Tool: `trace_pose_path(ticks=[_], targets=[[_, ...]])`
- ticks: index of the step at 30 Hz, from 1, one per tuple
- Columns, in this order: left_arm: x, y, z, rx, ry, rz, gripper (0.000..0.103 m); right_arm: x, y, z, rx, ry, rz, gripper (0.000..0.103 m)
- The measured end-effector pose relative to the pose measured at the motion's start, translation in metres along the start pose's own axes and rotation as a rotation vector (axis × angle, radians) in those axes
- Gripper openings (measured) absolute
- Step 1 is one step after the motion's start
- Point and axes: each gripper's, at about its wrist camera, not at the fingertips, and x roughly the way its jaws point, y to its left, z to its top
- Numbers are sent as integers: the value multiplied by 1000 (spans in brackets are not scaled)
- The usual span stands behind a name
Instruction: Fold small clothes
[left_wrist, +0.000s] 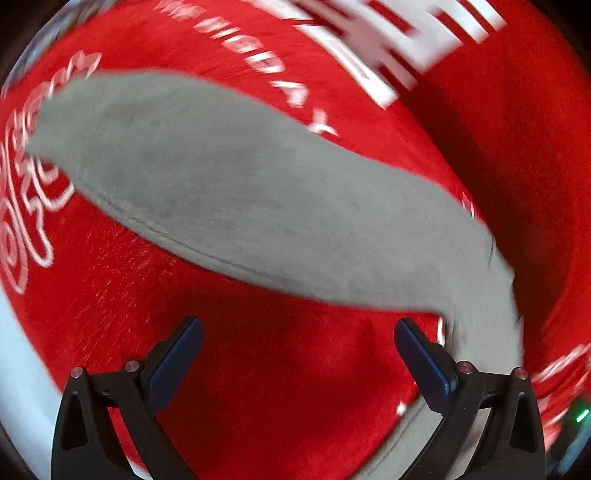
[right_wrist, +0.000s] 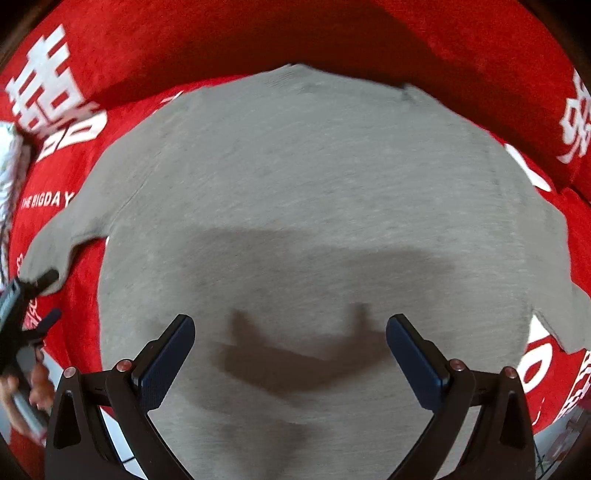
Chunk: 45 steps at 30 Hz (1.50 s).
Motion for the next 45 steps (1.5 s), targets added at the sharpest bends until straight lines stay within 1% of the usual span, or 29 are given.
trace_pose_path(ticks=[1,4,6,9,10,11,12,13,14,15,16,17,20,21,22,23,26,28,30,32,34,36,38,39,40,42,43,45], targets=[[3,8,5,-45,-2,-44,103,2,-3,-2,-4,3,2,103],[11,13,17,-104,-34,-110,103,3,8,-9,-18,9,1,103],[16,13,28,-145,-65,-128,103,2,9,-12,-28,10,-1,103],[19,4,39,-171,-92,-132,102,2,10,-17,-36,8,-4,103],[17,2,41,-162,-103,-122,93,4,8,-19,-37,9,-5,103],[15,0,42,-149,-118,-92,83,5,8,-20,-35,10,-4,103],[11,0,43,-130,-129,-65,56,8,5,-21,-36,10,-3,103],[10,0,45,-107,-127,-48,22,7,5,-23,-31,10,1,103],[10,5,48,-91,-123,-65,7,9,-1,-24,-37,9,4,103],[8,10,50,-79,-125,-103,6,9,-3,-27,-37,7,7,103],[3,9,52,-56,-141,-119,6,9,-5,-28,-32,4,11,103],[0,7,53,-33,-149,-118,6,8,-8,-31,-25,-1,14,103],[-23,-20,53,112,-206,-121,6,4,-17,-40,8,-15,35,103],[-28,-26,54,141,-216,-126,6,1,-22,-44,22,-24,46,103],[-37,-41,52,197,-231,-140,6,-2,-26,-47,29,-30,52,103],[-41,-52,53,228,-238,-149,6,-5,-33,-50,48,-43,61,103],[-57,-104,45,382,-272,-188,6,-14,-50,-57,95,-59,89,103],[-66,-146,33,494,-292,-216,6,-20,-67,-61,125,-71,113,103],[-63,-188,20,587,-294,-238,6,-27,-90,-62,158,-94,129,103],[-58,-233,-3,697,-283,-251,6,-33,-115,-63,202,-115,143,103],[-41,-277,-35,824,-263,-225,6,-34,-136,-64,247,-124,158,103],[-17,-309,-73,935,-229,-211,6,-36,-164,-66,312,-137,183,103],[16,-324,-99,1013,-175,-163,6,-34,-188,-69,359,-147,203,103],[37,-331,-112,1049,-129,-120,6,-33,-195,-69,371,-148,211,103],[54,-334,-122,1067,-94,-88,6,-32,-203,-70,383,-149,222,103],[74,-334,-133,1084,-56,-52,6,-28,-218,-73,403,-149,244,103],[82,-334,-138,1092,-45,-29,6,-25,-224,-74,411,-144,261,103],[89,-332,-141,1100,-27,-9,7,-16,-233,-70,417,-123,295,103]])
